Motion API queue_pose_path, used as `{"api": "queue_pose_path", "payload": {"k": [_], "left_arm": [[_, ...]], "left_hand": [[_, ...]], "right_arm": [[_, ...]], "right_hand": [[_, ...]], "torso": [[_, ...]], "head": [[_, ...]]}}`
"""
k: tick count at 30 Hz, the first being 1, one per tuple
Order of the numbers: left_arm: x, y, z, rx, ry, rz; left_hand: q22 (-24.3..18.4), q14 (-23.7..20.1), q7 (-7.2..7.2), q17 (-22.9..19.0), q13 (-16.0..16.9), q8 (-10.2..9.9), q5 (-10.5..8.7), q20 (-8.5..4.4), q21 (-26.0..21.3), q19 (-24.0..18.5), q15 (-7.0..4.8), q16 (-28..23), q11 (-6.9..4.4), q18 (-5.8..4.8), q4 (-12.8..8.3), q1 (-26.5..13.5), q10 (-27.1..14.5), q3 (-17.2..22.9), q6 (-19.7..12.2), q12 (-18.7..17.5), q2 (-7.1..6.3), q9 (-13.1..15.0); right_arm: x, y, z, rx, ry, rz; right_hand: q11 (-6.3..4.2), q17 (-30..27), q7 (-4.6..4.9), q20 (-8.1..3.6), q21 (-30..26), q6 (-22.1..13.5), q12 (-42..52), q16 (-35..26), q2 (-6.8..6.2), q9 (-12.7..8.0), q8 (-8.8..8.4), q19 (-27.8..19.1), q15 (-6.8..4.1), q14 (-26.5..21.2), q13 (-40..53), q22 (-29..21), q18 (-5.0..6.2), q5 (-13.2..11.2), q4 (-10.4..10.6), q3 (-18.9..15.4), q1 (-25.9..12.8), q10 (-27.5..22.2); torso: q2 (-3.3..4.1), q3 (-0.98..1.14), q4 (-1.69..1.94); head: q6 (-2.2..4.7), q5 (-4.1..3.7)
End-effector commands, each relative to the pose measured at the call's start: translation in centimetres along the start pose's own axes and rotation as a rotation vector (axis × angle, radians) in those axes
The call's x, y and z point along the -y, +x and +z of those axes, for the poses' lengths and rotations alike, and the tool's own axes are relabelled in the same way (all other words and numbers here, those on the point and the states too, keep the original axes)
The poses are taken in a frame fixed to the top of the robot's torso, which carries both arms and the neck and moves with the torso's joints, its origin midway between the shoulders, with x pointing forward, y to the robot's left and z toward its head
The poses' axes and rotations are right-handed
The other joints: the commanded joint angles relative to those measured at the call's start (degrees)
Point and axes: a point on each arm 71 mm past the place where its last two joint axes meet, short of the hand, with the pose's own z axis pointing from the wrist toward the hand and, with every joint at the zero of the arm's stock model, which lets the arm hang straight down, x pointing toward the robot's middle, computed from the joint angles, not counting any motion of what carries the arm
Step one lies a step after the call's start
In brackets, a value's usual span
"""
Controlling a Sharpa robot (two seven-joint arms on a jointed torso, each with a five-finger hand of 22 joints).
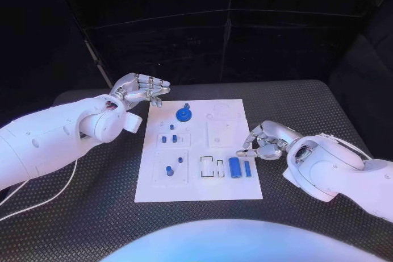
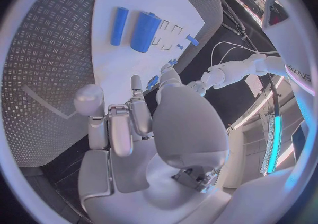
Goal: Assemble the parts on the task board
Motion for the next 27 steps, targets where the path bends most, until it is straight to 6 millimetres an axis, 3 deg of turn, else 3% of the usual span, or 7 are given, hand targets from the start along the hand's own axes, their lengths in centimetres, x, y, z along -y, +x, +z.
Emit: {"api": "queue_pose_path", "payload": {"k": [1,10,27], "left_arm": [[0.1,0.1,0.0,-0.011,0.007,-0.007],[0.1,0.0,-0.1,-0.011,0.007,-0.007],[0.1,-0.1,-0.2,-0.010,0.003,-0.006]], "left_hand": [[-0.07,-0.28,0.20,-0.07,0.02,0.39,0.03,0.08,-0.29,-0.21,0.13,0.00,0.12,0.74,0.01,-0.42,-0.39,-0.34,-0.06,0.33,-0.02,-0.05],[-0.07,-0.28,0.20,-0.07,0.02,0.39,0.03,0.08,-0.29,-0.21,0.13,0.00,0.12,0.74,0.01,-0.42,-0.39,-0.34,-0.06,0.33,-0.02,-0.05],[-0.11,-0.28,0.18,-0.10,0.02,0.40,0.04,0.10,-0.33,-0.21,0.13,0.02,0.11,0.74,0.07,-0.51,-0.47,-0.41,-0.08,0.42,0.00,-0.05]], "right_arm": [[0.0,0.4,0.0,-0.006,0.046,-0.094],[-0.4,2.1,0.1,-0.046,0.044,-0.101],[-0.4,4.0,0.7,-0.095,0.054,-0.146]], "right_hand": [[0.29,8.53,-0.08,0.07,0.27,-0.58,0.24,0.22,-0.72,0.33,0.55,0.34,-0.06,4.75,0.30,0.15,-1.13,-0.43,0.23,-0.36,0.02,0.02],[0.18,8.62,-0.22,0.04,0.33,-0.85,0.48,0.26,-0.57,1.11,1.86,0.40,-0.13,4.76,0.85,0.34,-1.16,-0.07,0.29,-0.83,-0.32,0.09],[-0.21,8.81,-0.71,-0.20,0.36,-1.28,0.97,0.32,-0.18,3.20,5.06,0.43,-0.43,4.79,2.00,0.56,-1.18,0.10,0.34,-1.30,-0.83,0.36]], "torso": [[0.04,0.01,0.12],[0.02,-0.02,-0.09],[0.11,-0.01,-0.02]], "head": [[-0.06,-0.05],[-0.26,0.24],[-0.54,0.40]]}}
